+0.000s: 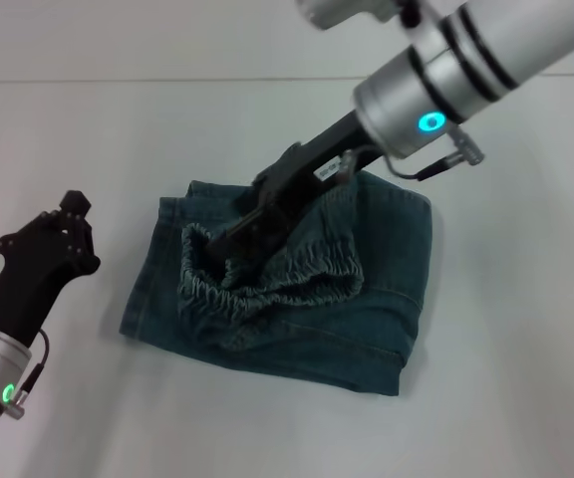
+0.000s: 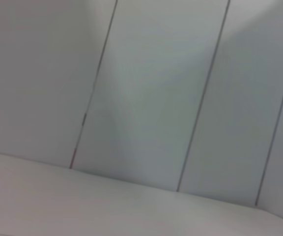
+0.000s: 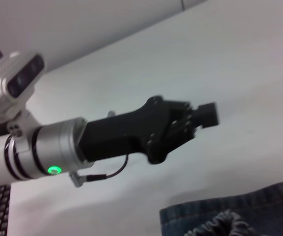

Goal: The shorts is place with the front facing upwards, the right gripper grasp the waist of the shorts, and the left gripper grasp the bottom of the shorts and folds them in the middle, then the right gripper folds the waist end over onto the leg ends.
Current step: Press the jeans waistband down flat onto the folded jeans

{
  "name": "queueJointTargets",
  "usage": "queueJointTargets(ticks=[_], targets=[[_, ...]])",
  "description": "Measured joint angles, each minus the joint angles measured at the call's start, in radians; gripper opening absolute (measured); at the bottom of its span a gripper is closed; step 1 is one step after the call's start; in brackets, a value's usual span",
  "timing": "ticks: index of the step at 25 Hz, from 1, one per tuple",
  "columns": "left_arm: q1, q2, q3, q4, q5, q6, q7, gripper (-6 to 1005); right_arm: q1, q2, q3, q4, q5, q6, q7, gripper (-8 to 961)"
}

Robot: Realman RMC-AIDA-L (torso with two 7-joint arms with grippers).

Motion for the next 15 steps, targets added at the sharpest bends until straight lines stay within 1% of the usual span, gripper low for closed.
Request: queueJointTargets(ticks=[3, 5, 6, 7, 10, 11, 13, 15], targets=[[0.0, 0.002, 0.046, 0.017, 0.002, 0.01, -0.017, 3, -0.066, -0.007, 0.043, -0.079, 0.029, -0.056, 0.001, 687], [-0.004, 0.003, 0.084, 0.038, 0.005, 0.015, -0.048, 3, -0.118, -0.015, 0.078, -0.135, 0.045, -0.118, 0.0, 740], [-0.006, 0.003, 0.093, 0.045, 0.006, 0.016, -0.059, 3, -0.145, -0.02, 0.091, -0.159, 0.049, -0.147, 0.0, 782], [-0.007, 0.003, 0.1, 0.051, 0.007, 0.016, -0.068, 3, -0.167, -0.026, 0.098, -0.178, 0.051, -0.173, -0.001, 823], [-0.008, 0.004, 0.114, 0.061, 0.007, 0.026, -0.08, 3, -0.238, -0.056, 0.109, -0.223, 0.051, -0.237, -0.004, 948], [-0.007, 0.004, 0.123, 0.066, 0.008, 0.038, -0.081, 3, -0.263, -0.07, 0.11, -0.236, 0.051, -0.249, -0.008, 939], [-0.007, 0.005, 0.145, 0.078, 0.009, 0.07, -0.087, 4, -0.307, -0.091, 0.11, -0.254, 0.052, -0.264, -0.025, 920], [-0.005, 0.005, 0.164, 0.095, 0.009, 0.105, -0.1, 4, -0.353, -0.106, 0.118, -0.265, 0.053, -0.291, -0.064, 901]])
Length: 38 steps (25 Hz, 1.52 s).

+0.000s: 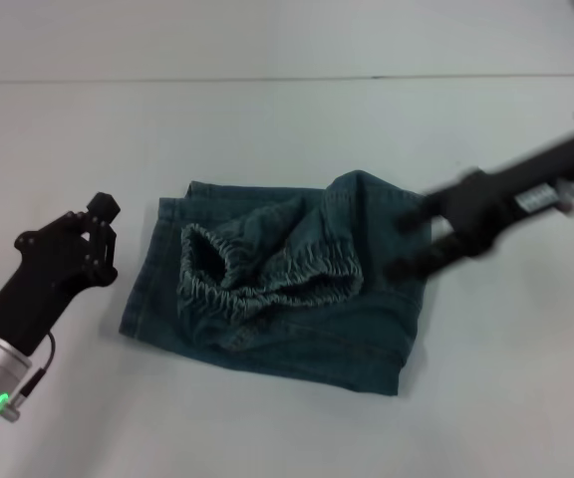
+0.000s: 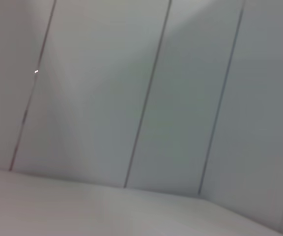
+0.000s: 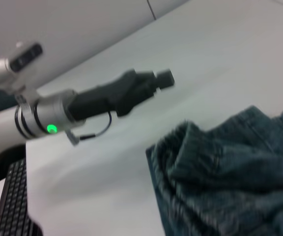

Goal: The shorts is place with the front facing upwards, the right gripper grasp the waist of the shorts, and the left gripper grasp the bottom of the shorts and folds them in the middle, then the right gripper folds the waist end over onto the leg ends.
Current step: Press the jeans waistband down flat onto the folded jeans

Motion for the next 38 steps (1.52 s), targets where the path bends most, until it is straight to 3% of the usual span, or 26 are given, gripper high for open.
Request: queueJointTargets(ticks=[4, 6, 9, 10, 12, 20, 25, 28, 31, 38], targets=[[-0.004, 0.001, 0.039, 0.039, 0.002, 0.037, -0.058, 4, -0.096, -0.004, 0.054, -0.002, 0.002, -0.058, -0.102, 864], [-0.016, 0.002, 0.119, 0.1, 0.005, 0.059, -0.146, 44, -0.134, 0.003, 0.097, -0.002, 0.003, -0.081, -0.145, 845], [-0.03, 0.003, 0.235, 0.183, 0.006, 0.082, -0.285, 105, -0.186, 0.017, 0.169, -0.001, 0.003, -0.106, -0.203, 735], [-0.03, 0.003, 0.235, 0.183, 0.006, 0.082, -0.285, 131, -0.201, 0.02, 0.187, -0.001, 0.003, -0.11, -0.213, 699], [-0.041, 0.003, 0.391, 0.328, 0.006, 0.113, -0.49, 183, -0.228, 0.023, 0.225, 0.004, 0.003, -0.117, -0.229, 626], [-0.054, 0.003, 0.577, 0.552, 0.007, 0.256, -0.704, 419, -0.303, 0.025, 0.328, 0.01, 0.001, -0.158, -0.294, 417], [-0.094, 0.003, 0.739, 0.647, 0.057, 0.301, -0.831, 633, -0.326, 0.024, 0.355, 0.01, 0.001, -0.166, -0.309, 655], [-0.141, 0.004, 0.833, 0.652, 0.121, 0.296, -0.9, 792, -0.333, 0.02, 0.377, 0.012, 0.001, -0.166, -0.318, 707], [-0.176, 0.002, 0.912, 0.644, 0.155, 0.265, -0.949, 813, -0.335, 0.017, 0.386, 0.013, 0.001, -0.166, -0.321, 759], [-0.231, -0.002, 1.01, 0.59, 0.155, 0.195, -0.992, 828, -0.339, 0.014, 0.401, 0.026, -0.002, -0.167, -0.336, 760]])
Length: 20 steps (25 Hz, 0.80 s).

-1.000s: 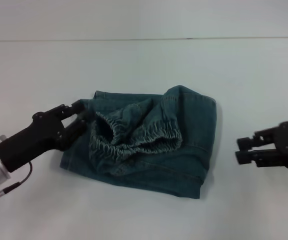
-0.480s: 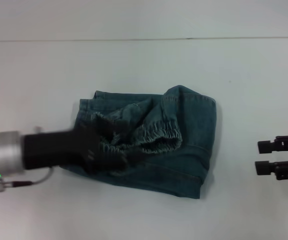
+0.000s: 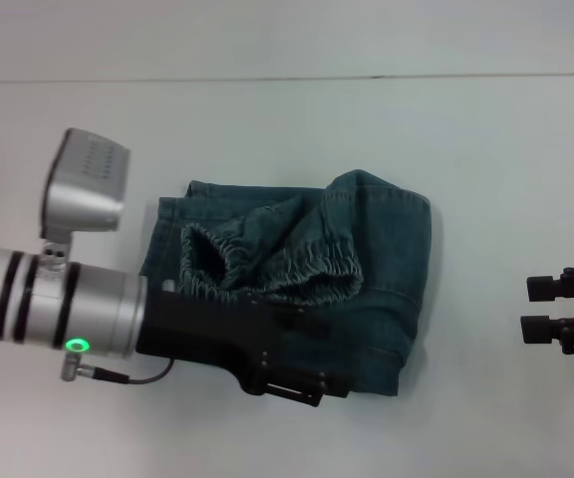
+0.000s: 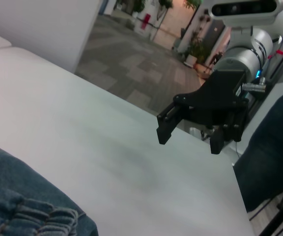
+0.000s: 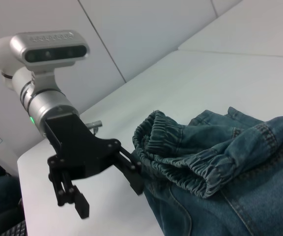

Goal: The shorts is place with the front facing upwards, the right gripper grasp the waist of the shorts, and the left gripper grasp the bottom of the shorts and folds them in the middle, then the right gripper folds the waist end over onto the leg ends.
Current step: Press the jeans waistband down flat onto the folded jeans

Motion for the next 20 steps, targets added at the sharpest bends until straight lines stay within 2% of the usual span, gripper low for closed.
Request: queueJointTargets(ticks=[6, 14, 20], targets=[[-0.021, -0.003, 0.043, -0.034, -0.004, -0.11, -0.001, 828, -0.002, -0.002, 0.022, 0.01, 0.001, 0.0, -0.009, 759], [-0.014, -0.005, 0.04, -0.042, -0.032, -0.251, 0.0, 827, -0.008, -0.002, 0.031, 0.019, 0.003, 0.0, -0.018, 759], [0.021, -0.003, 0.023, -0.034, -0.14, -0.284, 0.039, 828, 0.001, -0.002, 0.033, 0.043, 0.004, 0.006, -0.03, 758]])
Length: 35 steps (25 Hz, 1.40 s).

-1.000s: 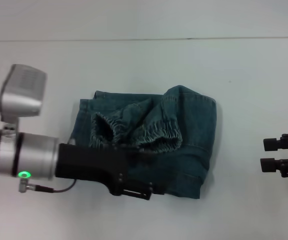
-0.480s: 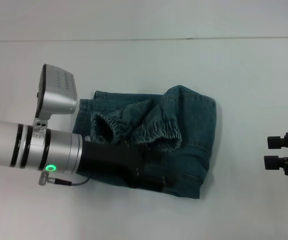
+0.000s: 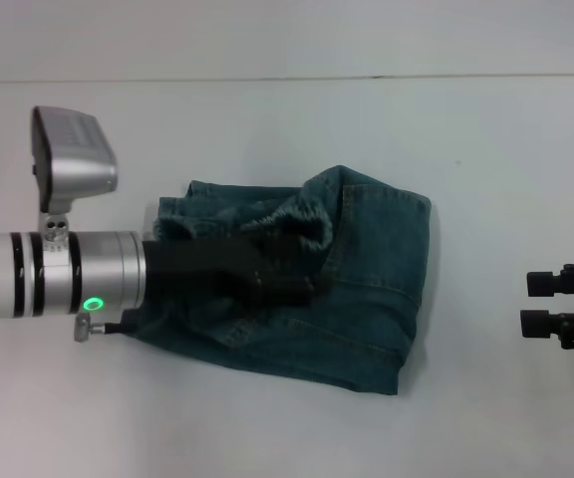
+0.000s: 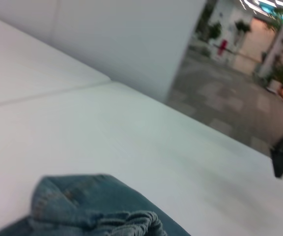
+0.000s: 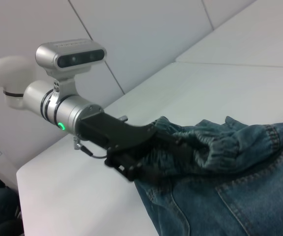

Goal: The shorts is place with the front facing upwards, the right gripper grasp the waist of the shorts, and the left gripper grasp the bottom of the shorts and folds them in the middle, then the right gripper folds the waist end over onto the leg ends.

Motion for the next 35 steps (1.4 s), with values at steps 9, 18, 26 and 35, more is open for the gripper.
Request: queueJointTargets(ticks=[9, 18, 26, 35], targets=[[0.044, 0.0, -0.064, -0.005, -0.083, -0.131, 0.048, 827, 0.012, 0.0, 0.005, 0.005, 0.001, 0.005, -0.003, 757], [0.085, 0.005, -0.156, -0.001, -0.075, -0.178, 0.08, 828, 0.023, 0.001, 0.019, 0.005, 0.001, 0.006, -0.003, 757], [0.13, 0.007, -0.198, 0.006, -0.07, -0.187, 0.107, 827, 0.034, 0.002, 0.032, 0.006, 0.001, 0.006, -0.004, 756], [0.183, 0.005, -0.231, 0.039, -0.063, -0.19, 0.117, 828, 0.049, 0.006, 0.032, 0.008, 0.001, 0.034, -0.005, 755]])
